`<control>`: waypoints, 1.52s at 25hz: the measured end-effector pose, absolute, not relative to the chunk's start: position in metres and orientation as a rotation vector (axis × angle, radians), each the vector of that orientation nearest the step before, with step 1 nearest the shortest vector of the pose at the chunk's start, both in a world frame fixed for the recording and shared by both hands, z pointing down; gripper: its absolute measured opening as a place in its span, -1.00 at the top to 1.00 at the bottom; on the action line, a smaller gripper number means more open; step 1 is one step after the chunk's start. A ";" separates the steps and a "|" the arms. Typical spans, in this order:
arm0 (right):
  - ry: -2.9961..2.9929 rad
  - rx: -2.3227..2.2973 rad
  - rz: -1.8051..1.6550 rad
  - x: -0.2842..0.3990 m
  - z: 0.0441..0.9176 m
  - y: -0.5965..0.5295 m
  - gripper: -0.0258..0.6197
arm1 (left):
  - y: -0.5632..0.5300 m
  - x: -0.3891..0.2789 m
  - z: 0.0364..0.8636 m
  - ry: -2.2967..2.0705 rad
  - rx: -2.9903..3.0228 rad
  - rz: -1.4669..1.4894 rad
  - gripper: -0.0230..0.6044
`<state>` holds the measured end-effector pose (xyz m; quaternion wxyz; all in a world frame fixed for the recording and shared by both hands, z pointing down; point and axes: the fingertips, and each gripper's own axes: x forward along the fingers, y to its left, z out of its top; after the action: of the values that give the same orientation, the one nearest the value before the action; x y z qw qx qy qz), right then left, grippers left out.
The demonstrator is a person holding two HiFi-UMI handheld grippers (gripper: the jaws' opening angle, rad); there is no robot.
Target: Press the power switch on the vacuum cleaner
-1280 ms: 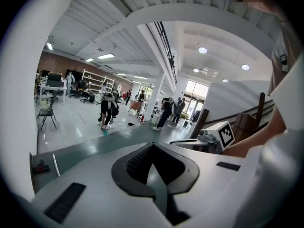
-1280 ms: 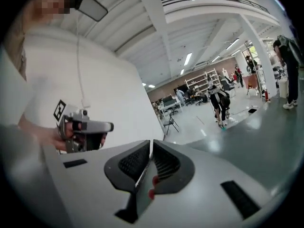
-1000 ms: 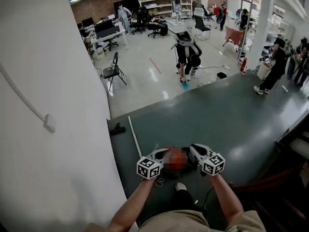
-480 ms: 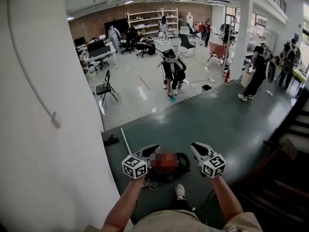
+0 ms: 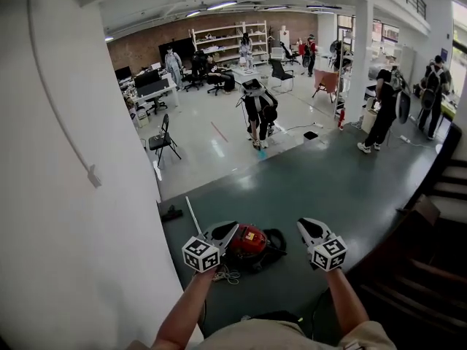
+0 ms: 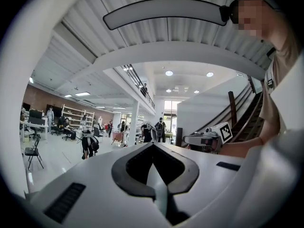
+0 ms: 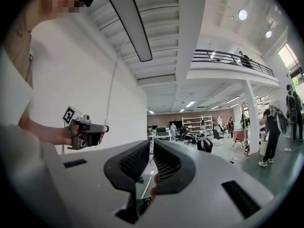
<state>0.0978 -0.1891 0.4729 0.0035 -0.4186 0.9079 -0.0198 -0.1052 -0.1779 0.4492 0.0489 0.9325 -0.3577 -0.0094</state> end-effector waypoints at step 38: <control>2.862 -1.450 -0.072 0.272 0.545 0.063 0.64 | 0.145 -0.110 0.621 -1.469 2.502 0.129 0.90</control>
<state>0.2720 0.0633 0.5452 -0.0337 -0.4516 0.8913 -0.0224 -0.1098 0.1454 0.6208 0.1183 0.8555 -0.5022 0.0442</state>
